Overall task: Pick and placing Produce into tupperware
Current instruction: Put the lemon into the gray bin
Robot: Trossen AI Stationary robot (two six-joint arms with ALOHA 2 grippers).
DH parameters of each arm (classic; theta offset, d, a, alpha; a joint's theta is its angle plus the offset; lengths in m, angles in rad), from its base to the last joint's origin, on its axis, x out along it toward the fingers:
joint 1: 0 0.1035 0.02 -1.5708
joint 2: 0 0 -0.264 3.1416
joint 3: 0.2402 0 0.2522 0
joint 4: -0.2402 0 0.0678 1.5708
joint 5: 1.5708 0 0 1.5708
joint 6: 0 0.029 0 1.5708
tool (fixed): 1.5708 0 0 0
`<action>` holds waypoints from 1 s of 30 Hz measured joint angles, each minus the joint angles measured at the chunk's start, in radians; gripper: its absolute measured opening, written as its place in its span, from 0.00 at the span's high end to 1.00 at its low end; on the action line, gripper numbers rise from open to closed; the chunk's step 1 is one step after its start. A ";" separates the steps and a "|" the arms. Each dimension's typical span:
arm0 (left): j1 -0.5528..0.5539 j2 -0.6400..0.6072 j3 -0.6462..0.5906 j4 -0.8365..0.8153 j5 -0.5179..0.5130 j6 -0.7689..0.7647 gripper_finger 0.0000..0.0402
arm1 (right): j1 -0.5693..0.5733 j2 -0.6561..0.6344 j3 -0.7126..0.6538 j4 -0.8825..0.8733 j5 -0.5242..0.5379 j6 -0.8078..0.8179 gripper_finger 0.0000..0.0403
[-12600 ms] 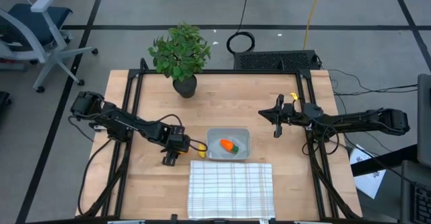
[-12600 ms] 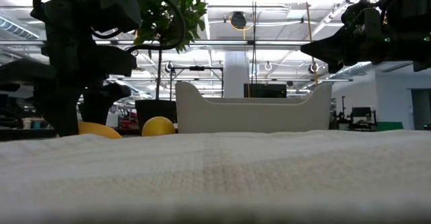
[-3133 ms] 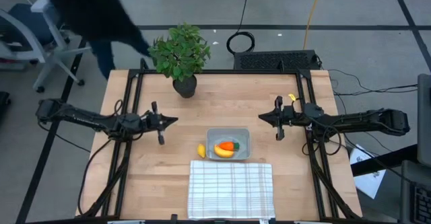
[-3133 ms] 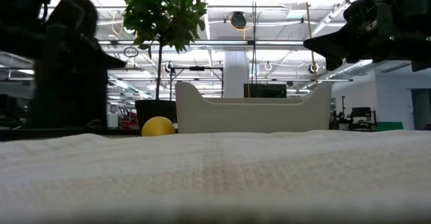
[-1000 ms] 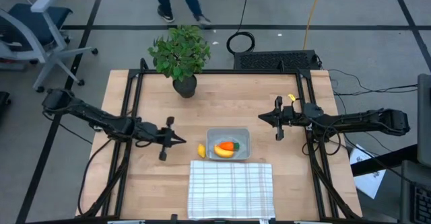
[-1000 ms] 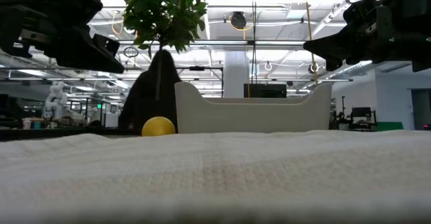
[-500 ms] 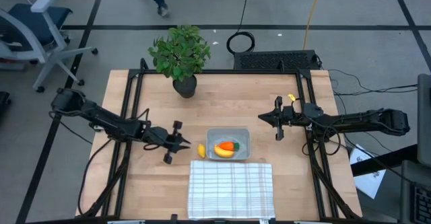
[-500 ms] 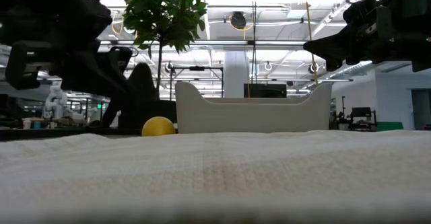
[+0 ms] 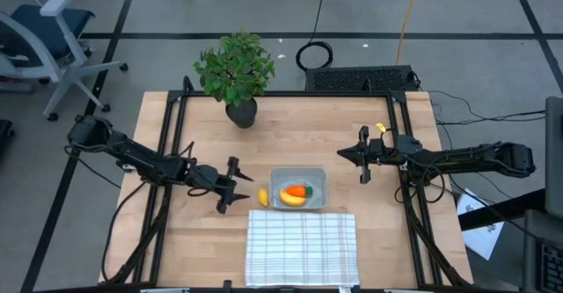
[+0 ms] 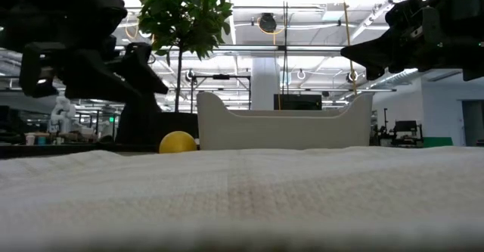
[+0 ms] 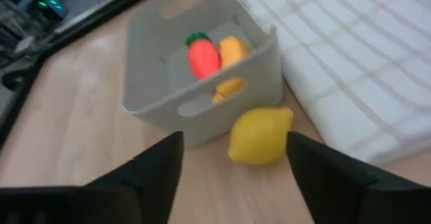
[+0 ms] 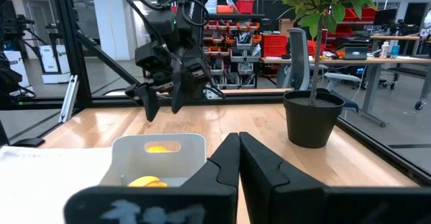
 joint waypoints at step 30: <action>0.025 0.173 0.005 0.099 -0.068 -0.617 0.07 | 0.000 0.000 0.000 0.000 0.000 0.008 1.00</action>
